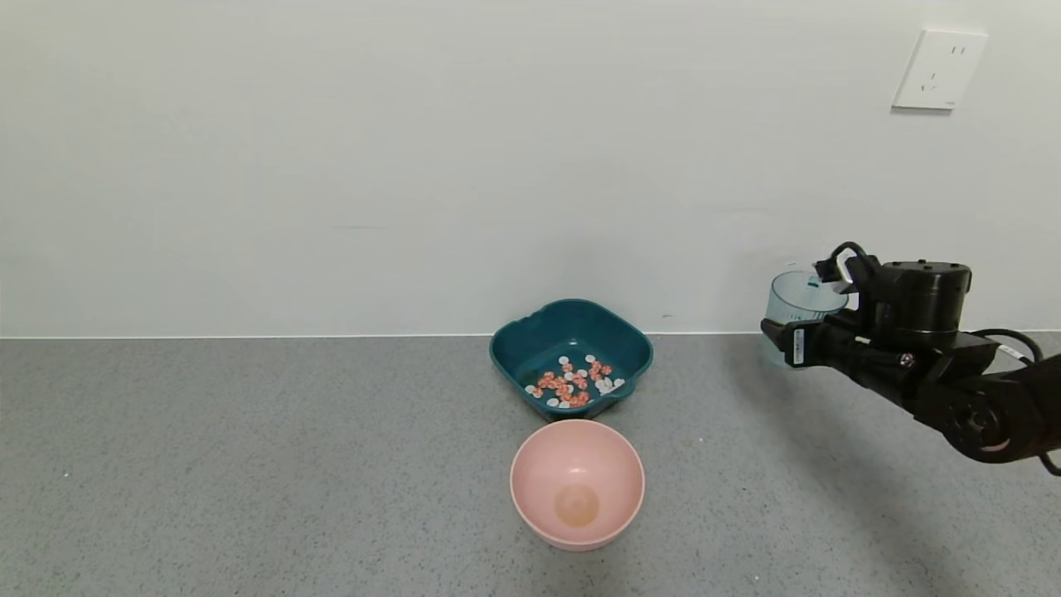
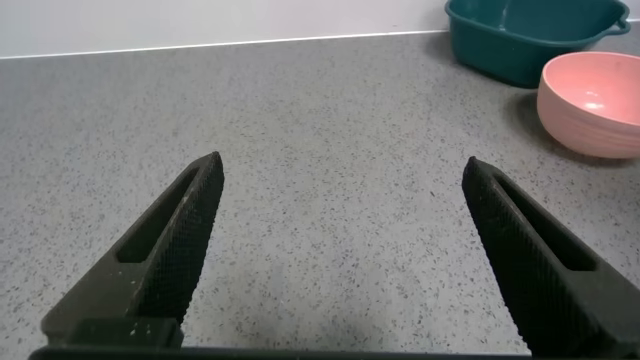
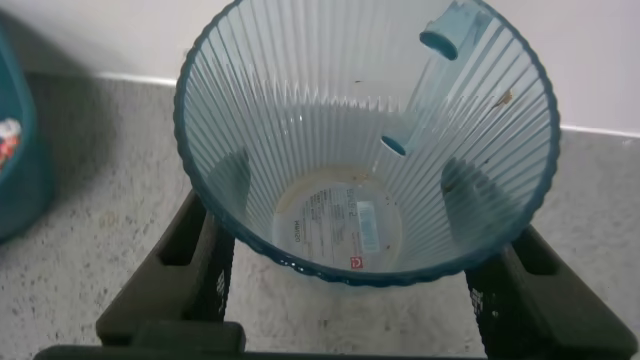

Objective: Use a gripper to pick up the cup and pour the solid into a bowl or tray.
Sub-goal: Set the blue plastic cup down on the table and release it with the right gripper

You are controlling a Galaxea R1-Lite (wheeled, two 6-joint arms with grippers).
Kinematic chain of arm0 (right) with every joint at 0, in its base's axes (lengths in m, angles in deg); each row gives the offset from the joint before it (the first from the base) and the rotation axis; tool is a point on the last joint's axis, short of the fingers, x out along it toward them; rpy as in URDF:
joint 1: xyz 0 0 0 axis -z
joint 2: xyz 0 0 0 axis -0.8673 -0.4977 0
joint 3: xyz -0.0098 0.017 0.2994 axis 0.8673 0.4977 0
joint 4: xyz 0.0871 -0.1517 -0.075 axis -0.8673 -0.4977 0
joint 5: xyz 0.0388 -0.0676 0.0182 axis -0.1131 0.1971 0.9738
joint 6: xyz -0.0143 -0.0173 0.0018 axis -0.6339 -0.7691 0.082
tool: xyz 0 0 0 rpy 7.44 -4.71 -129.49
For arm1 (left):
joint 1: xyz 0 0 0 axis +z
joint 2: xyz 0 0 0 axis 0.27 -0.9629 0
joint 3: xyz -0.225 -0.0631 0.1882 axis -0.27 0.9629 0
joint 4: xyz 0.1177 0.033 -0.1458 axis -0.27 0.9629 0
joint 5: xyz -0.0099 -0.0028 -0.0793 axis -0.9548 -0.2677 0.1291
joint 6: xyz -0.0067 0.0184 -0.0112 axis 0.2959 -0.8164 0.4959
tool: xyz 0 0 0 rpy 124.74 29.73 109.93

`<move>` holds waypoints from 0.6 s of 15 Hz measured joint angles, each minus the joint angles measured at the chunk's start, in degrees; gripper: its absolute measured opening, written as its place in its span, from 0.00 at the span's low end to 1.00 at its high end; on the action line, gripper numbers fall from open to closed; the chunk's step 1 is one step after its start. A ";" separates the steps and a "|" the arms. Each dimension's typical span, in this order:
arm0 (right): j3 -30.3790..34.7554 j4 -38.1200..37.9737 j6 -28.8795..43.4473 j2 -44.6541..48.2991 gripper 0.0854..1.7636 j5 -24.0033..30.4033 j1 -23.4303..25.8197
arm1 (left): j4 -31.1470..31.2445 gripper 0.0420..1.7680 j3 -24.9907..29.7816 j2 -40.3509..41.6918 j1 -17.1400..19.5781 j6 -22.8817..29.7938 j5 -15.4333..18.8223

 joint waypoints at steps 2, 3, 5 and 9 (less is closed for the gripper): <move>0.39 0.11 -0.13 -2.01 0.75 -0.11 -0.11 | -0.02 0.97 0.00 0.00 0.00 0.00 0.02; 0.57 0.07 -0.18 -2.82 0.75 -0.18 -0.17 | 0.00 0.97 0.00 0.00 0.00 -0.01 0.02; 1.24 0.05 -0.32 -4.08 0.75 -0.18 -0.61 | -0.02 0.97 0.00 0.00 0.00 0.00 0.02; 1.51 0.05 -0.35 -6.14 0.75 -0.33 -0.72 | -0.02 0.97 0.00 0.00 0.00 0.00 0.02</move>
